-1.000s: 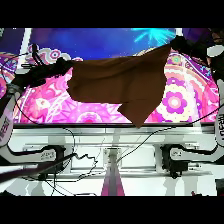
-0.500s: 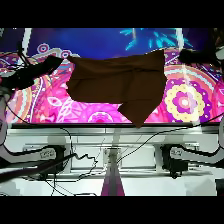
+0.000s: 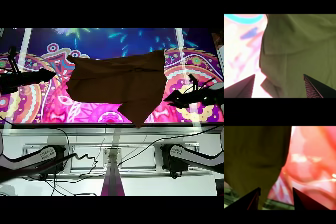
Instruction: Fold the clothes and pants, and hang the long-sleeved shirts on hangers.
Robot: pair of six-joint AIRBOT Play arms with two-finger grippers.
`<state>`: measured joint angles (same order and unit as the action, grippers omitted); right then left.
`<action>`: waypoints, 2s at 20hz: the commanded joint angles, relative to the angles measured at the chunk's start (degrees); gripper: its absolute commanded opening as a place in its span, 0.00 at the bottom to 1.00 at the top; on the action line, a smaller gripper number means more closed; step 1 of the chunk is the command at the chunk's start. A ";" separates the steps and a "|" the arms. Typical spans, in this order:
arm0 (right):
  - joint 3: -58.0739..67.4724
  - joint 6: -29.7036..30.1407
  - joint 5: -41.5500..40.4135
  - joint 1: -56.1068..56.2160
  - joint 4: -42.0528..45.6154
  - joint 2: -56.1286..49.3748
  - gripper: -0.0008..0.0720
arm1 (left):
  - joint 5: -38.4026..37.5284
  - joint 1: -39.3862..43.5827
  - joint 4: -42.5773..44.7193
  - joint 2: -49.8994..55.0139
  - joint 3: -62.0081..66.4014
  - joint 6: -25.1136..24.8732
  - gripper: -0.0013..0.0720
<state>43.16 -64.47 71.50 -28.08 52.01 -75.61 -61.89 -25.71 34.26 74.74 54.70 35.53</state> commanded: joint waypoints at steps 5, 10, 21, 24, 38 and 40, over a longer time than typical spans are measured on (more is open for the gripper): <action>-8.04 -2.99 -15.74 5.86 -9.20 -1.66 0.62 | -0.74 -0.48 7.80 -0.44 -0.02 0.11 0.96; -4.90 -1.73 -18.75 8.00 -9.18 -1.49 0.03 | -0.76 -0.48 12.07 -0.44 -0.07 3.15 0.96; 2.43 -7.15 -17.00 7.89 16.11 11.43 0.03 | -5.73 5.18 21.90 2.84 -8.09 10.54 0.95; 2.40 -7.13 -17.07 7.89 15.82 11.37 0.03 | -5.42 12.00 15.96 6.32 -9.53 10.58 0.95; 2.40 -7.10 -15.47 7.89 15.67 11.39 0.03 | 3.67 22.38 14.19 11.98 -9.16 10.54 0.64; 2.40 -7.10 -15.45 7.89 15.67 11.39 0.03 | 1.81 21.97 16.35 11.98 -8.11 10.56 0.64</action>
<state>45.52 -71.59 55.88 -20.25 67.70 -64.27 -58.37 -3.55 45.12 86.67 45.76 46.06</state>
